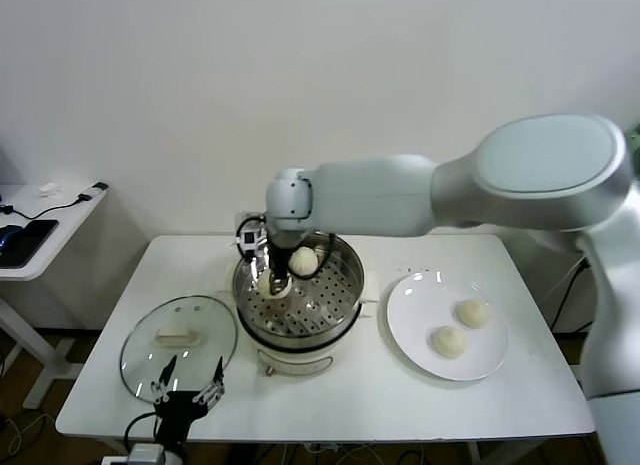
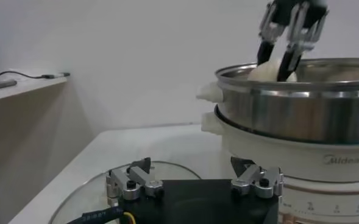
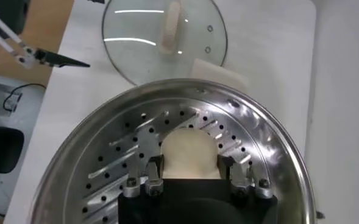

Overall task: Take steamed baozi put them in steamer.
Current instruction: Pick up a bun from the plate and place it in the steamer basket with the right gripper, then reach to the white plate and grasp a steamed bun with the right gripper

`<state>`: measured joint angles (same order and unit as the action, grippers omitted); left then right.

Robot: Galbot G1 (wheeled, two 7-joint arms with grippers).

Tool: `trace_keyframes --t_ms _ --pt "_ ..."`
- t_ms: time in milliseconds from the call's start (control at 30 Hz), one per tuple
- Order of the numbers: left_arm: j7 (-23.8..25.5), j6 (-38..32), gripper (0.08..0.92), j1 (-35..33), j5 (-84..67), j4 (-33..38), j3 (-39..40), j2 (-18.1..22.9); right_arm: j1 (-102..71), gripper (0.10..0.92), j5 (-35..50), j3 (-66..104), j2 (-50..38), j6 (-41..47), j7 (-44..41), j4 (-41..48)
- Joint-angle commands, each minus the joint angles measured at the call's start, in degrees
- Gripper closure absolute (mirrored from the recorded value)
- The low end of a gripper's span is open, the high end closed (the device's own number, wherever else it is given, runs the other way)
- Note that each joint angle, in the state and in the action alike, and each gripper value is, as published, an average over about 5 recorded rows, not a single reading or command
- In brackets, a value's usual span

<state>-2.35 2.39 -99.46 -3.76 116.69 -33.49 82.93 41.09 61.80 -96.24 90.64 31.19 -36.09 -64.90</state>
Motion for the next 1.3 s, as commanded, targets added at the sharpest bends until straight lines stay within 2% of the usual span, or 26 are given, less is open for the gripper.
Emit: trace_keyframes --t_ms 33,233,467,567,800,967,1167,1300 --pt "0.0 0.2 0.177 0.2 0.0 0.0 0.1 -0.1 -5.9 0.431 -1.5 1.1 3.3 0.1 2.1 6.2" --pt "0.0 0.1 0.177 0.2 0.0 -0.1 0.2 -0.1 -6.1 0.41 -1.2 1.5 2.8 -0.6 0.8 5.6" --pt "0.1 0.4 0.177 0.0 0.1 0.6 0.1 0.1 -1.2 0.236 -2.0 1.4 -0.5 -2.4 -3.0 3.4" --pt "0.1 0.5 0.177 -0.1 0.2 0.9 0.1 0.2 3.2 0.208 -3.4 0.4 -3.9 -4.9 -7.1 1.1" --pt "0.1 0.5 0.177 -0.3 0.1 1.3 -0.1 0.1 14.0 0.203 -5.5 -2.5 -17.2 -11.4 -17.5 -6.0" --pt "0.2 0.5 0.177 -0.3 -0.1 1.4 -0.5 -0.2 21.4 0.203 -8.9 -8.7 -31.2 -14.0 -21.7 -15.0" --pt "0.2 0.6 0.177 -0.1 0.0 1.1 -0.6 0.0 21.8 0.202 -17.4 -16.0 -44.5 -14.5 -20.1 -22.9" --pt "0.2 0.7 0.177 -0.1 0.2 0.9 -0.6 0.2 16.1 0.203 -23.4 -15.8 -50.8 -13.4 -17.7 -24.2"
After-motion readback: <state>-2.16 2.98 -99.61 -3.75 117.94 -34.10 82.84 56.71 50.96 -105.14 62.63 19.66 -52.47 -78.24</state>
